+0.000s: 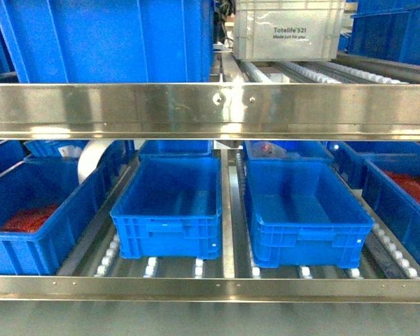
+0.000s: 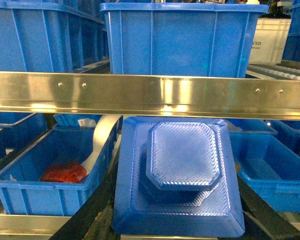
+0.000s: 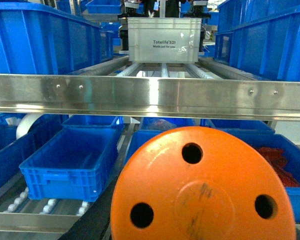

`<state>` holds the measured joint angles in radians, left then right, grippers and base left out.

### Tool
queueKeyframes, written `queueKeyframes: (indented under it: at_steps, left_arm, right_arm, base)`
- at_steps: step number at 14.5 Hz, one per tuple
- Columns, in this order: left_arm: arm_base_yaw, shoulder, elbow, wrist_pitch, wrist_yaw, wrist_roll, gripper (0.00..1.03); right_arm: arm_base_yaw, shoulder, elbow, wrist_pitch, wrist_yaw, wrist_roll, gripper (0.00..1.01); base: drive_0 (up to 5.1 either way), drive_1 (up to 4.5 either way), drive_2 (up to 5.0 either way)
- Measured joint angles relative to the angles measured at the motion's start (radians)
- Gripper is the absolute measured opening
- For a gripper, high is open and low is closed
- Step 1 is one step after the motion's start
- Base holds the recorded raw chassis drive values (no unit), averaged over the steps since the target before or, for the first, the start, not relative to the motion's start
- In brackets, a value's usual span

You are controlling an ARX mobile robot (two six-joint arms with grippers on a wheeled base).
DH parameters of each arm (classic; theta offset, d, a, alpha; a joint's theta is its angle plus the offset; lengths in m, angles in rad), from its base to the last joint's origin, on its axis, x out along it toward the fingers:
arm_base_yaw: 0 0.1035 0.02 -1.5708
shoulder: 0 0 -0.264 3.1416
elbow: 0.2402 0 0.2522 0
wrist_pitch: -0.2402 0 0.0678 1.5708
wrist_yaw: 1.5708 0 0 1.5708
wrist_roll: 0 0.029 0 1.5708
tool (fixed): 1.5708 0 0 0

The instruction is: Sort blue parts and orange caps into right shelf containers

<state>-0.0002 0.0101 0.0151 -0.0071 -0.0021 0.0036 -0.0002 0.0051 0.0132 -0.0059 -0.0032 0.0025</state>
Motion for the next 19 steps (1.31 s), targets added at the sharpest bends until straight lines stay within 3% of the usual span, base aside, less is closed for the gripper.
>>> queueKeyframes:
  at_steps: [19]
  left_arm:
    - [0.000,0.000,0.000,0.000,0.002,0.000,0.43]
  right_arm:
    - [0.000,0.000,0.000,0.001,0.003,0.000,0.45]
  base:
    - [0.0,0.00,0.0]
